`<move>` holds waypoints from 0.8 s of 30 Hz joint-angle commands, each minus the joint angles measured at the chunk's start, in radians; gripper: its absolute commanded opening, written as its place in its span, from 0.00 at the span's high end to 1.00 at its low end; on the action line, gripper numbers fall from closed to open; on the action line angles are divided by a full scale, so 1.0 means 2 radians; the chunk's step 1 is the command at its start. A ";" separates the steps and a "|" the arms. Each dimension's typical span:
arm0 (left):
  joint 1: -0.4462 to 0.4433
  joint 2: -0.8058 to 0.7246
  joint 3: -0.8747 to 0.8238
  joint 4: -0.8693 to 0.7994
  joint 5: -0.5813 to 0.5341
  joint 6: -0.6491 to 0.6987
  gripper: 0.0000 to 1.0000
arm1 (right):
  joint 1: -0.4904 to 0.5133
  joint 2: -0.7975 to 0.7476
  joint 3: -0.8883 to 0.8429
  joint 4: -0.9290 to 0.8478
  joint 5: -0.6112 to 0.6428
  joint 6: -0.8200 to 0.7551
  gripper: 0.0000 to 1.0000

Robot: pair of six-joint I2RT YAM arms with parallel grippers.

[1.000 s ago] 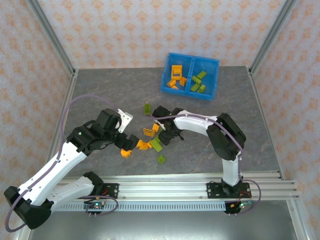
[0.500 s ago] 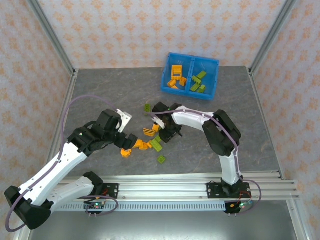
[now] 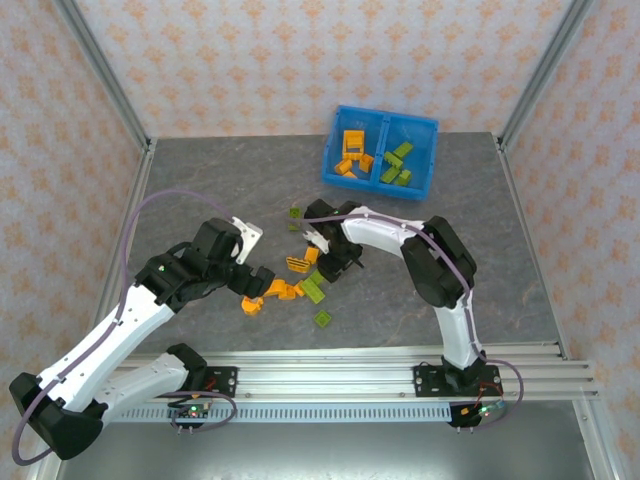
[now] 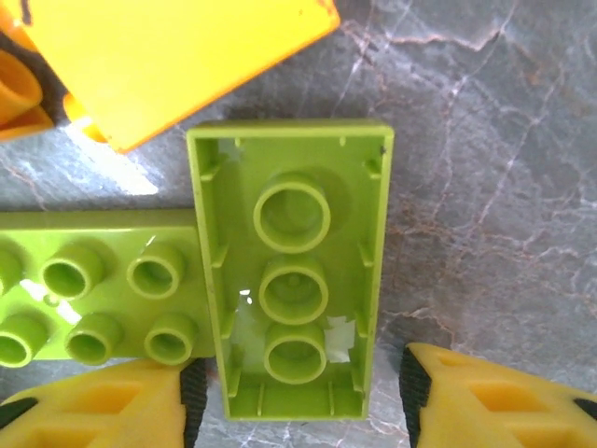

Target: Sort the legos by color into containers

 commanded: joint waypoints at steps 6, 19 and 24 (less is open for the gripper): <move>0.005 -0.005 -0.006 0.013 -0.004 0.002 0.00 | -0.016 0.038 0.006 0.079 0.035 -0.004 0.59; 0.007 -0.061 -0.023 0.050 0.138 0.024 0.00 | -0.035 -0.161 -0.133 0.195 0.009 0.102 0.69; 0.008 -0.081 -0.029 0.060 0.175 0.037 0.00 | -0.087 -0.261 -0.171 0.261 -0.003 0.170 0.69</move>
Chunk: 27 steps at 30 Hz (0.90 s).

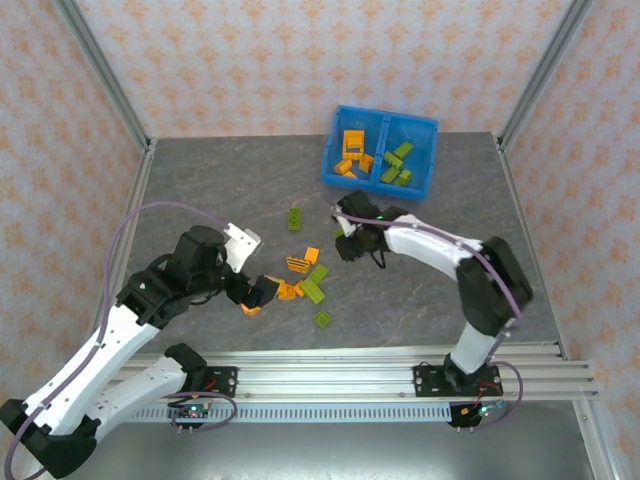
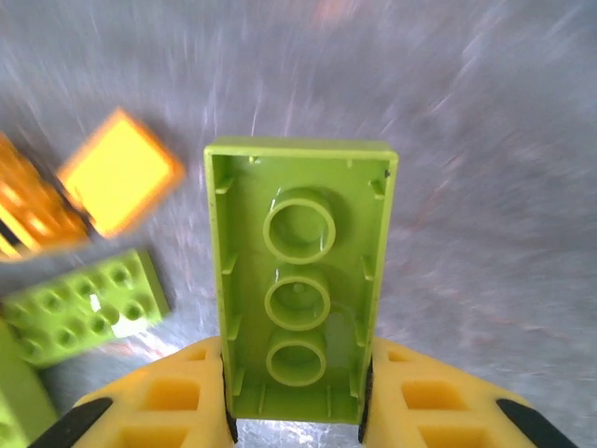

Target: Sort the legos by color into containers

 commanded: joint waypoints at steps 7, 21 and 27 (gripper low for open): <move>0.007 -0.028 -0.021 0.027 0.009 0.019 0.00 | -0.144 -0.034 0.060 0.099 0.040 0.155 0.67; 0.022 -0.025 -0.022 0.032 -0.008 0.006 0.00 | -0.223 0.258 0.405 -0.043 0.088 0.171 0.61; 0.026 -0.026 -0.022 0.036 -0.005 0.007 0.00 | -0.224 0.268 0.462 -0.095 0.084 0.159 0.46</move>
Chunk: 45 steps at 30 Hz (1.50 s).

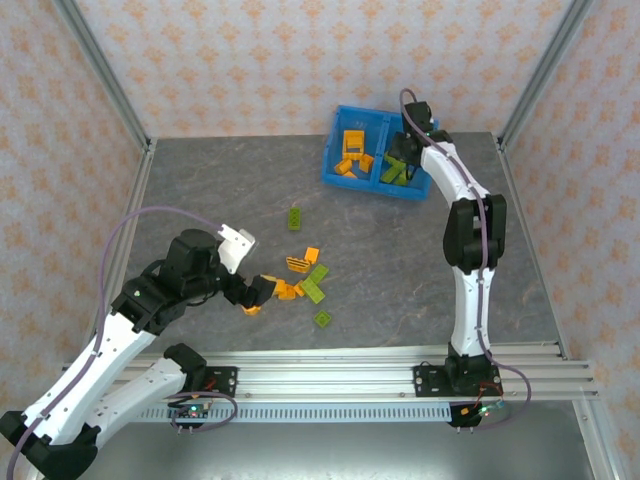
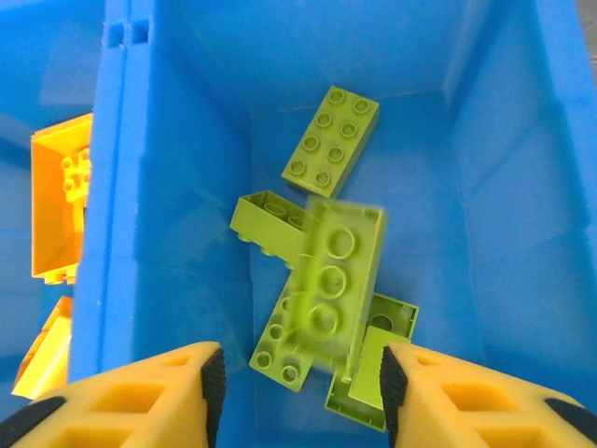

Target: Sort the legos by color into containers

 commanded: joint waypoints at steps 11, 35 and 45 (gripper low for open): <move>0.026 -0.018 -0.002 0.017 -0.054 -0.010 0.00 | 0.049 -0.207 -0.221 0.066 -0.039 0.029 0.38; 0.060 -0.051 -0.012 0.020 -0.116 -0.016 0.00 | 0.309 0.079 -0.004 -0.030 0.077 0.098 0.04; 0.061 -0.050 -0.014 0.023 -0.113 -0.015 0.00 | 0.311 0.130 0.038 -0.043 0.074 0.100 0.47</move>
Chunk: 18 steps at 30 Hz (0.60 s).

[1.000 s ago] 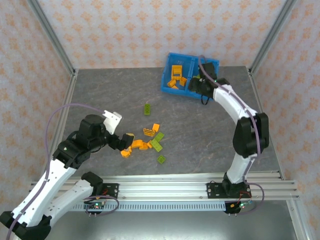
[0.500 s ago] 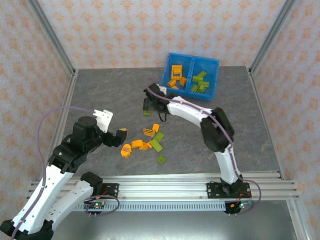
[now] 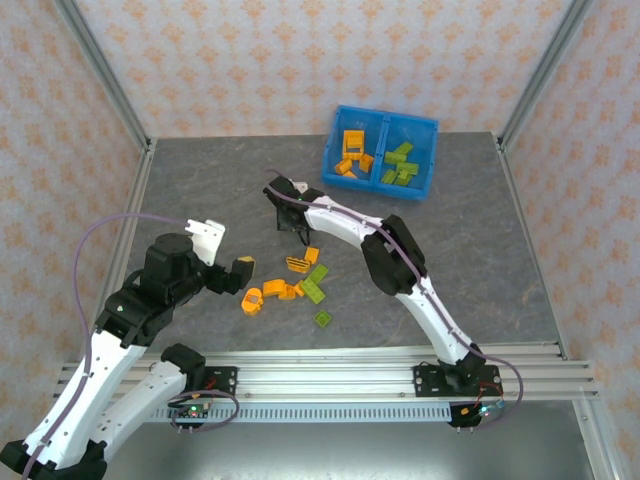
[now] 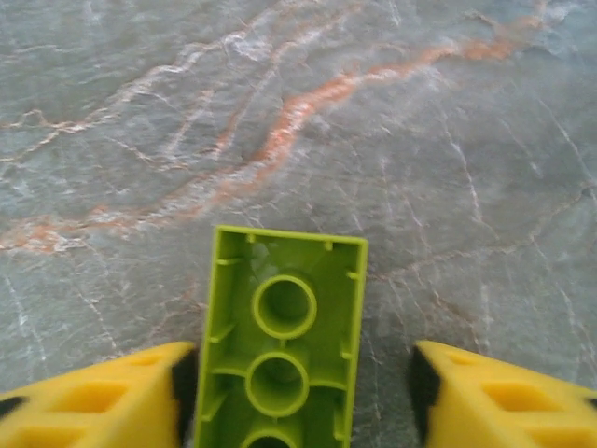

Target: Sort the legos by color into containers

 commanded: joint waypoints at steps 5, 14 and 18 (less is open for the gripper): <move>0.004 0.000 -0.011 0.022 0.062 0.013 0.00 | 0.001 -0.031 -0.038 0.011 0.007 0.008 0.61; 0.004 0.004 -0.019 0.038 0.188 0.039 0.00 | -0.007 -0.202 -0.215 0.096 0.037 -0.006 0.65; 0.004 0.004 -0.020 0.038 0.196 0.044 0.00 | -0.031 -0.290 -0.270 0.111 0.054 -0.016 0.65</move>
